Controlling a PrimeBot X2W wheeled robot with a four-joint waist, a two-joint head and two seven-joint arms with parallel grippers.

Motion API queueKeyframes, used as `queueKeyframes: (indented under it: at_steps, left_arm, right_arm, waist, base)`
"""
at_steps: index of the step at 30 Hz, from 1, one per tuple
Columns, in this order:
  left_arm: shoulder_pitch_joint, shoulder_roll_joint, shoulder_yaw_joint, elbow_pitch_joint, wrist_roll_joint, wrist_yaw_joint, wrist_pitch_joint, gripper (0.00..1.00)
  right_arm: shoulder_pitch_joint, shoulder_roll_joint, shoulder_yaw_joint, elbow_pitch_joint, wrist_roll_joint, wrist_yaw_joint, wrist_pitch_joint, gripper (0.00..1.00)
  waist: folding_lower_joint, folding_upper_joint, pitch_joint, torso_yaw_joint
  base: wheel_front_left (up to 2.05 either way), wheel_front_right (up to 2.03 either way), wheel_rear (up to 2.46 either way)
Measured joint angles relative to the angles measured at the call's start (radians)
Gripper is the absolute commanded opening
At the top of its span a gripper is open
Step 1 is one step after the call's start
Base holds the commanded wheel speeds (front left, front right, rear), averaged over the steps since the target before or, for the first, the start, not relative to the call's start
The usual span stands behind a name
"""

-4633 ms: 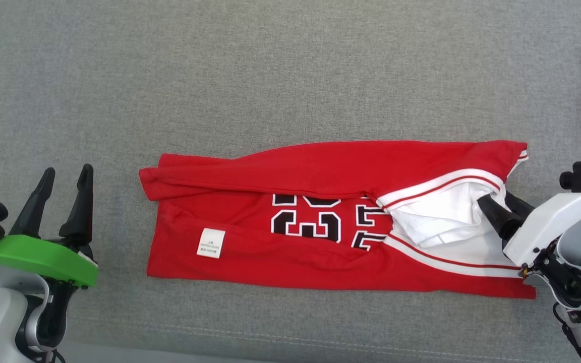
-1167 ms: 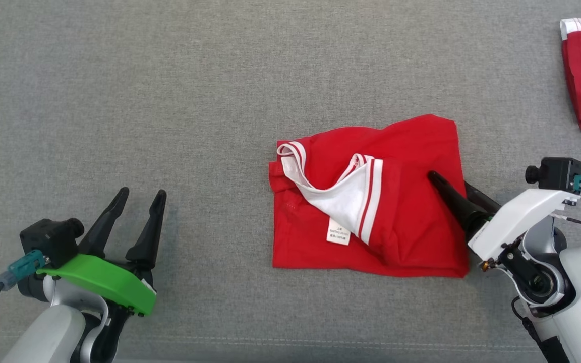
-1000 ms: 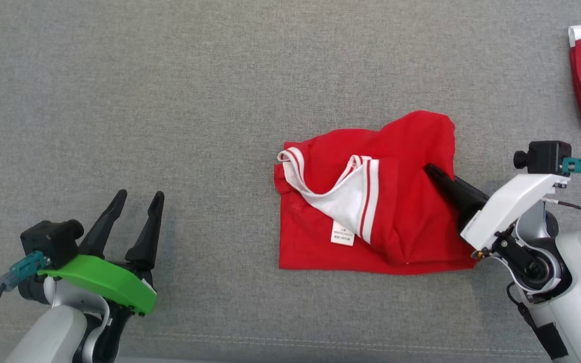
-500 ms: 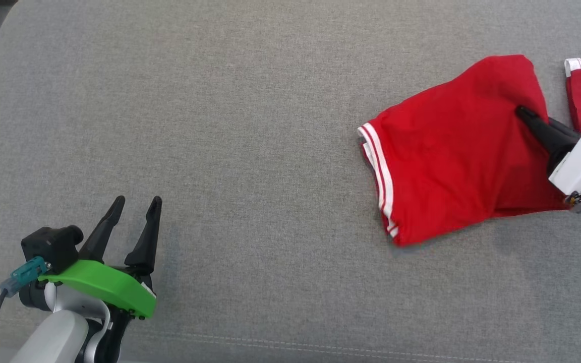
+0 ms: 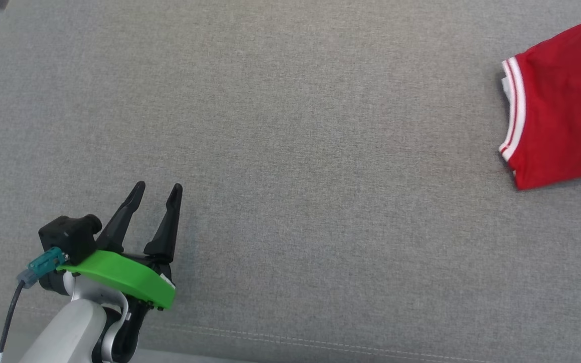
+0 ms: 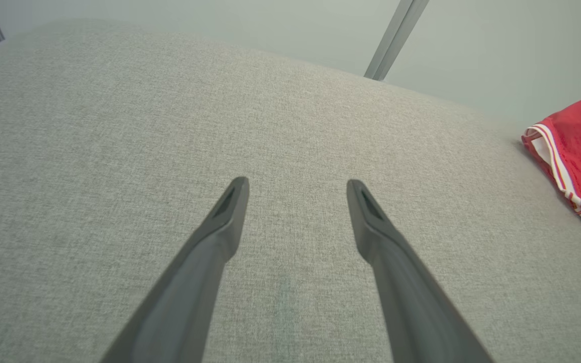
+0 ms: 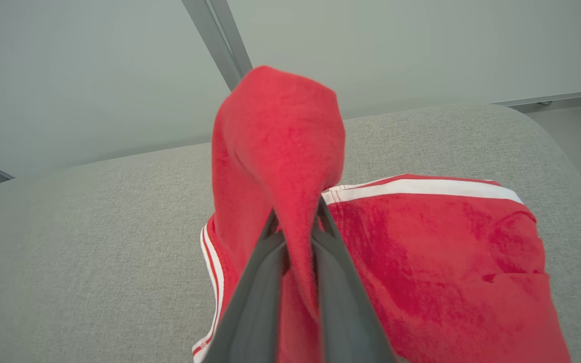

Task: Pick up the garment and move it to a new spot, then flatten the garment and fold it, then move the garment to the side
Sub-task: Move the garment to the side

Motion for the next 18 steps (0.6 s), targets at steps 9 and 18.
queueKeyframes:
  at_steps: [9, 18]
  left_arm:
    - [-0.016, -0.001, -0.005, 0.0, 0.024, 0.0, 0.0, 1.0]
    - [-0.013, 0.015, 0.053, -0.002, 0.02, 0.011, -0.009, 1.0]
  right_arm:
    - [-0.029, -0.055, -0.073, 0.081, -0.039, -0.015, -0.007, 0.0]
    - [-0.067, -0.066, -0.1, 0.129, -0.048, -0.015, -0.007, 0.07]
  waist:
    - [0.0, 0.0, 0.026, 0.058]
    - [0.0, 0.0, 0.082, 0.073]
  base:
    - [0.0, 0.0, 0.0]
    - [0.0, 0.0, 0.0]
